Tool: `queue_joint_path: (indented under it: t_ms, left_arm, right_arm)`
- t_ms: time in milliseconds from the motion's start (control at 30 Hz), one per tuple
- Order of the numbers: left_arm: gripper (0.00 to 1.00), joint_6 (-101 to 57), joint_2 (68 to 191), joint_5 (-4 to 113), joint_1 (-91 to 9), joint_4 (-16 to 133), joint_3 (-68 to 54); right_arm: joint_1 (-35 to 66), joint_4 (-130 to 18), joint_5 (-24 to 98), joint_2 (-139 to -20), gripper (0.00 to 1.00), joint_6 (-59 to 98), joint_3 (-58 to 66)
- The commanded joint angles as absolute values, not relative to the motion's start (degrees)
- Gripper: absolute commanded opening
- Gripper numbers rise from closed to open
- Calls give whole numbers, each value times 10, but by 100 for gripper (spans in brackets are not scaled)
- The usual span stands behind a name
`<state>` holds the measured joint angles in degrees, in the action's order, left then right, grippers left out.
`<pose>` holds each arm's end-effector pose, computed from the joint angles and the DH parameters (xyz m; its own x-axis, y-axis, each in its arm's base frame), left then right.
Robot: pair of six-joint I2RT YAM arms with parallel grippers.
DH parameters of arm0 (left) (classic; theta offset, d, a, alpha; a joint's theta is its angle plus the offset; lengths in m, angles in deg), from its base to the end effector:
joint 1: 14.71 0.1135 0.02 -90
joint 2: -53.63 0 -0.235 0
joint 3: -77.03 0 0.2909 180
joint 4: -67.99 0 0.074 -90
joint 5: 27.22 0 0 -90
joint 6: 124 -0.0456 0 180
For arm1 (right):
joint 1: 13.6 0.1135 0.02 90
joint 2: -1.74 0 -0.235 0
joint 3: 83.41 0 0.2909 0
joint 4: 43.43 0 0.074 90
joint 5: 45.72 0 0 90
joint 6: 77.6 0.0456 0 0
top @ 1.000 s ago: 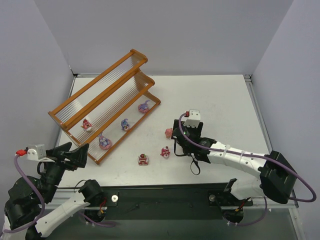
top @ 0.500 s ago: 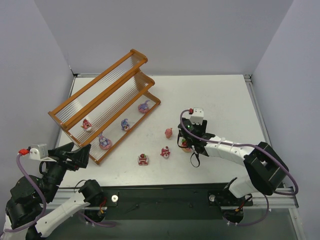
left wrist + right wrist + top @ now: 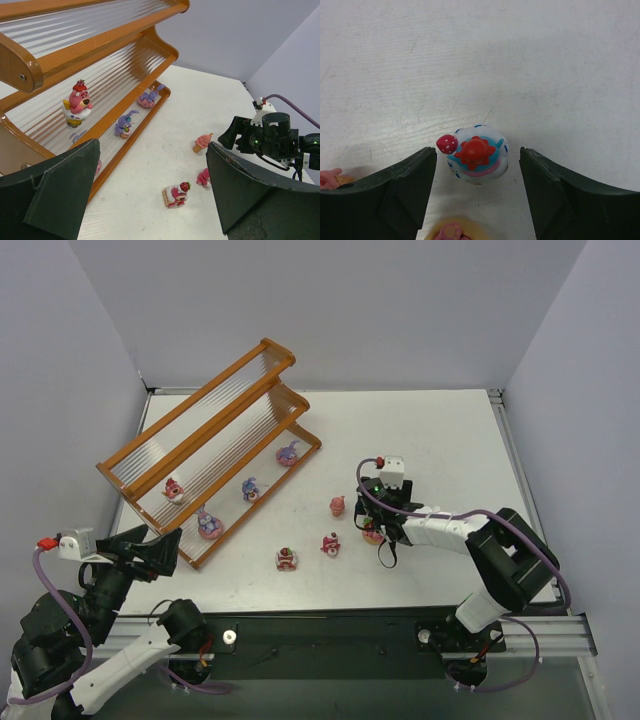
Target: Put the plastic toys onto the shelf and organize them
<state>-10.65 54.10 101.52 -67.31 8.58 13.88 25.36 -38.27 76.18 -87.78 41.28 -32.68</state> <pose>0.0396 -0.0048 0.3801 -0.0634 -0.4261 -0.9025 0.2342 0.8727 -0.4285 0.2785 0.1942 0.1038 -0.4697 0.1475 -0.8704 0.0402 0.9885 0.1459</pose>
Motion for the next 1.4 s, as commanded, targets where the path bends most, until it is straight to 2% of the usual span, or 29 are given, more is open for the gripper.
queue_joint_path:
  t_ms: [0, 133, 233, 267, 333, 367, 467, 767, 933, 1133, 1367]
  left_arm:
    - [97, -109, 527, 1021, -677, 86, 127]
    - [97, -108, 525, 1022, -678, 85, 128]
    - [97, -108, 525, 1023, -678, 84, 128]
    - [97, -108, 525, 1024, -678, 84, 127]
    - [97, -108, 525, 1024, -678, 83, 127]
    - [97, -108, 525, 1025, -677, 83, 127]
    - [97, -109, 526, 1025, -678, 82, 126]
    - [97, -108, 513, 1034, -677, 77, 141]
    - [97, -114, 496, 1037, -678, 82, 152]
    - [98, -124, 476, 1041, -677, 103, 156]
    - [97, -141, 496, 1045, -678, 126, 150]
  right_arm:
    - [248, -350, 758, -881, 66, 395, -311]
    - [246, -345, 753, -878, 61, 397, -310]
    - [245, -347, 753, -879, 50, 403, -310]
    - [244, -349, 753, -878, 44, 405, -310]
    - [244, -354, 756, -876, 36, 411, -309]
    - [244, -354, 755, -875, 24, 412, -310]
    - [245, -357, 757, -870, 1, 414, -310]
    - [300, -395, 761, -816, 0, 366, -245]
    - [356, -428, 752, -807, 0, 331, -149]
    - [411, -433, 693, -857, 0, 300, -31]
    - [458, -425, 637, -980, 0, 286, 118]
